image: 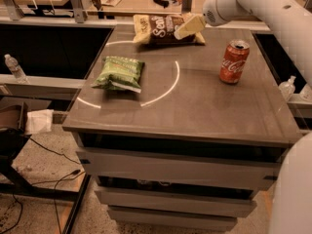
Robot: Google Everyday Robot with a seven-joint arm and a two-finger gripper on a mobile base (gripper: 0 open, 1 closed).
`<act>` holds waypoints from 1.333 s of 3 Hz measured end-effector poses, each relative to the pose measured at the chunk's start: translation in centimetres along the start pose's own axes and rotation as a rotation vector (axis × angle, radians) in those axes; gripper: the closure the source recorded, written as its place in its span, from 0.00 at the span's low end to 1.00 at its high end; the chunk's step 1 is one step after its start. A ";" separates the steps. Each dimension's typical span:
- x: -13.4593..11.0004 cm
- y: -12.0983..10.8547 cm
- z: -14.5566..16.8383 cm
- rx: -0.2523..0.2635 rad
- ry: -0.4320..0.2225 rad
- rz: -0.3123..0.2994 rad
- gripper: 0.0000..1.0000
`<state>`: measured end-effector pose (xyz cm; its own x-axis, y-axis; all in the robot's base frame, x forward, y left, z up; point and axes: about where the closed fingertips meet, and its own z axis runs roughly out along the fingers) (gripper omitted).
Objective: Move brown chip bag near coke can
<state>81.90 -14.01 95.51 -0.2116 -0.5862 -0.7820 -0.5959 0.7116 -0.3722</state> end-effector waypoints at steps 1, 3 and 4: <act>0.2 -0.2 2.9 -0.009 0.024 -0.052 0.00; -1.0 -0.4 6.8 -0.061 0.043 -0.211 0.00; -0.8 -0.2 8.2 -0.082 0.062 -0.246 0.00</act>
Offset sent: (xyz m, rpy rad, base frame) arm 0.0798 0.0248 -0.0083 -0.2080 -0.0521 0.1680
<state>88.56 -10.55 92.12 -0.0982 -0.7620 -0.6401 -0.6952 0.5128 -0.5037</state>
